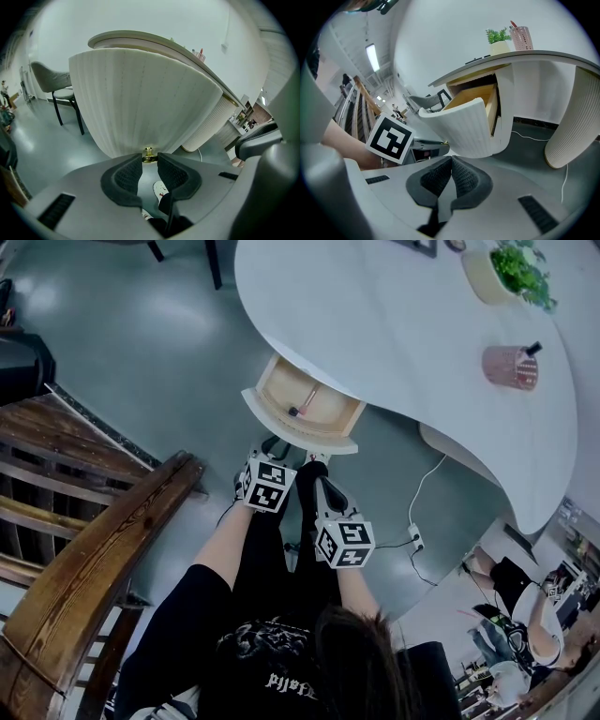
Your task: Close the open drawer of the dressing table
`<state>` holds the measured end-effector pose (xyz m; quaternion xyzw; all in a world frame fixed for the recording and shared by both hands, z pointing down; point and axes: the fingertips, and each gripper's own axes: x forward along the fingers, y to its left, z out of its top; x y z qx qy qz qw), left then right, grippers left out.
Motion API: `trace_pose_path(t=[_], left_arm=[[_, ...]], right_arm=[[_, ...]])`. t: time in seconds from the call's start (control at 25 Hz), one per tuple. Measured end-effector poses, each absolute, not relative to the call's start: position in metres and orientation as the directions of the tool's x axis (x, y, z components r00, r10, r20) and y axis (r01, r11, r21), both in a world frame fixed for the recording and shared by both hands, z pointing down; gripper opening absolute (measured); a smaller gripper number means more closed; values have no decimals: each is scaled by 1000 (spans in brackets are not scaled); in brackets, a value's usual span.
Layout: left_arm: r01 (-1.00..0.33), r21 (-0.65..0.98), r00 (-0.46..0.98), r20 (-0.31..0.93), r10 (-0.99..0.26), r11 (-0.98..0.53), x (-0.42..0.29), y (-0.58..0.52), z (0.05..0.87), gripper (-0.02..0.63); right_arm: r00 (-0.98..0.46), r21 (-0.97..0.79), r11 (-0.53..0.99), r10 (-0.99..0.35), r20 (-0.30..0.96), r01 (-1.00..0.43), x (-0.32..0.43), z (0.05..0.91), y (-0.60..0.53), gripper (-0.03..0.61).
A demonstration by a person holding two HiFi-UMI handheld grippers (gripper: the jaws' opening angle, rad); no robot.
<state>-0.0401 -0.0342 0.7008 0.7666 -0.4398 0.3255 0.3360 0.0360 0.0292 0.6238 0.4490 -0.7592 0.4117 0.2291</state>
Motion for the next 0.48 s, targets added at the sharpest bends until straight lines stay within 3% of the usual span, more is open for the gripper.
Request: trace_pose_path(t=[0.48], left_arm=[[-892, 223, 403, 788, -466, -393, -36, -48, 699, 115]], right_arm=[[-492, -420, 257, -502, 712, -870, 40, 622, 21, 26]])
